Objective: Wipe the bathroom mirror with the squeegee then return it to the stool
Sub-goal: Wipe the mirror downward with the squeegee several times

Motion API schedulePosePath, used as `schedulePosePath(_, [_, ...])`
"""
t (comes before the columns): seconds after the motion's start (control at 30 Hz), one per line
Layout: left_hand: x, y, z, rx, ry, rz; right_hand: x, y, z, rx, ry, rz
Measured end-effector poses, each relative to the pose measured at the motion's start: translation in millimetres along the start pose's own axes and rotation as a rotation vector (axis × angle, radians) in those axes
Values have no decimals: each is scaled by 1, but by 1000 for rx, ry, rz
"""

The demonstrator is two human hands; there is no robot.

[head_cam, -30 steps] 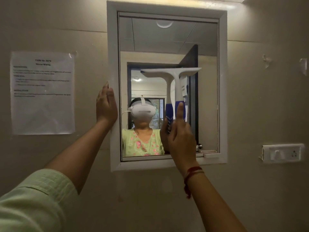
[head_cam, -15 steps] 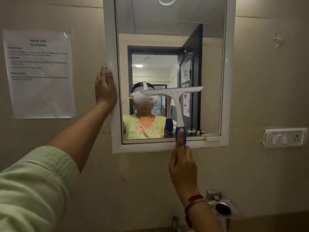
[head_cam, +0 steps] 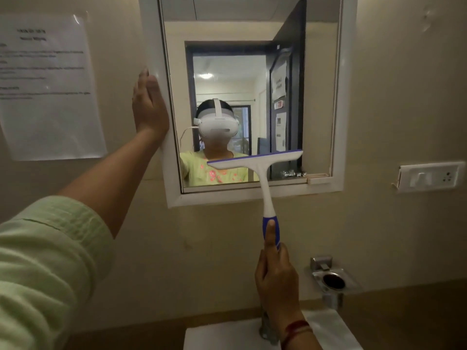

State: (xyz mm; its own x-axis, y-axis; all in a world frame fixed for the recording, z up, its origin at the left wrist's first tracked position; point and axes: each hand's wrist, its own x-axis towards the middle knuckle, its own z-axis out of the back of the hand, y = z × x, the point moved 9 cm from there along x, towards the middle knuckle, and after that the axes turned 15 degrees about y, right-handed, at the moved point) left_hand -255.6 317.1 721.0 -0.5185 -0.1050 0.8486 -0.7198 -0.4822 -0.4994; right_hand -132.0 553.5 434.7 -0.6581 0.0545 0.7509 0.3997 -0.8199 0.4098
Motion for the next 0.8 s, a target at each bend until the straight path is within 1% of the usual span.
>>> schedulePosePath(0.17, [-1,0,-1,4,-3,10,-23,-8,-9,15,55,-44])
schedulePosePath(0.53, [-7,5,-3,5,11,39,-45,-10,-10,24,83,-108])
schedulePosePath(0.7, [-10,4,-1,13,-5,31,-45,-6,-4,40,91,-115])
schedulePosePath(0.8, [-12,2,0,17,-1,4,-43,3,14,86,50,-57])
